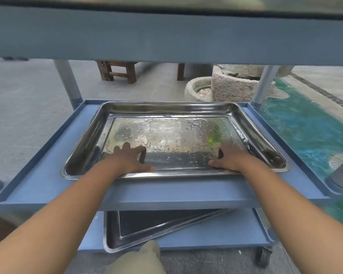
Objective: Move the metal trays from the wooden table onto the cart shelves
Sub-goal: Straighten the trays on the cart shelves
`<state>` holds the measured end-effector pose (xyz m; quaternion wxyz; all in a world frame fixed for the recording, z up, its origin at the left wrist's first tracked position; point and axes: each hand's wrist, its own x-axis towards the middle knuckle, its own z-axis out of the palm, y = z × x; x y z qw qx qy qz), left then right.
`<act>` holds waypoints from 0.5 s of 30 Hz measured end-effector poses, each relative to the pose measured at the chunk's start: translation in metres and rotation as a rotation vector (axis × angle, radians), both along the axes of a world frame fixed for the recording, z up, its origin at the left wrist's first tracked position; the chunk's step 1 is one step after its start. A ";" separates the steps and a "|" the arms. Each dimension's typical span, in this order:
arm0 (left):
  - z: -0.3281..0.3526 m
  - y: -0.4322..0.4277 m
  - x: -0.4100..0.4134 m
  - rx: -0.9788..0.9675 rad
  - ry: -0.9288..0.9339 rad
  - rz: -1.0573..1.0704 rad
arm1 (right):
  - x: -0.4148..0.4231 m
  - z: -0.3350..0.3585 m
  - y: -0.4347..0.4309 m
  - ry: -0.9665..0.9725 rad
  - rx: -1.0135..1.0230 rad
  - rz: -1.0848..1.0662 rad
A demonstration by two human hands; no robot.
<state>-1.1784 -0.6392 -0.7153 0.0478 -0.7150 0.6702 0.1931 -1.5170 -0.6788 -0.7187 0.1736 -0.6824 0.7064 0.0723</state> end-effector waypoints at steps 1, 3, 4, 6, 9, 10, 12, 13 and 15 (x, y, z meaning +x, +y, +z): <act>0.000 -0.001 0.000 -0.018 -0.005 0.012 | -0.002 0.001 -0.002 0.006 -0.037 0.014; 0.002 -0.005 0.001 -0.103 0.006 0.066 | -0.006 0.004 -0.008 0.020 -0.151 0.039; 0.003 -0.008 0.002 -0.147 0.011 0.090 | -0.008 0.005 -0.011 0.017 -0.191 0.039; 0.003 -0.013 0.004 -0.200 0.012 0.119 | -0.015 0.004 -0.018 -0.017 -0.219 0.050; 0.004 -0.019 0.008 -0.226 0.009 0.128 | -0.023 -0.003 -0.029 -0.018 -0.212 0.075; 0.003 -0.021 0.011 -0.219 0.008 0.122 | -0.024 -0.005 -0.033 0.005 -0.207 0.078; 0.000 -0.025 0.016 -0.183 -0.018 0.116 | -0.024 -0.009 -0.040 0.051 -0.205 0.072; -0.002 -0.027 0.018 -0.152 -0.046 0.115 | -0.023 -0.010 -0.042 0.071 -0.195 0.066; -0.005 -0.027 0.020 -0.099 -0.090 0.107 | -0.022 -0.012 -0.041 0.086 -0.151 0.058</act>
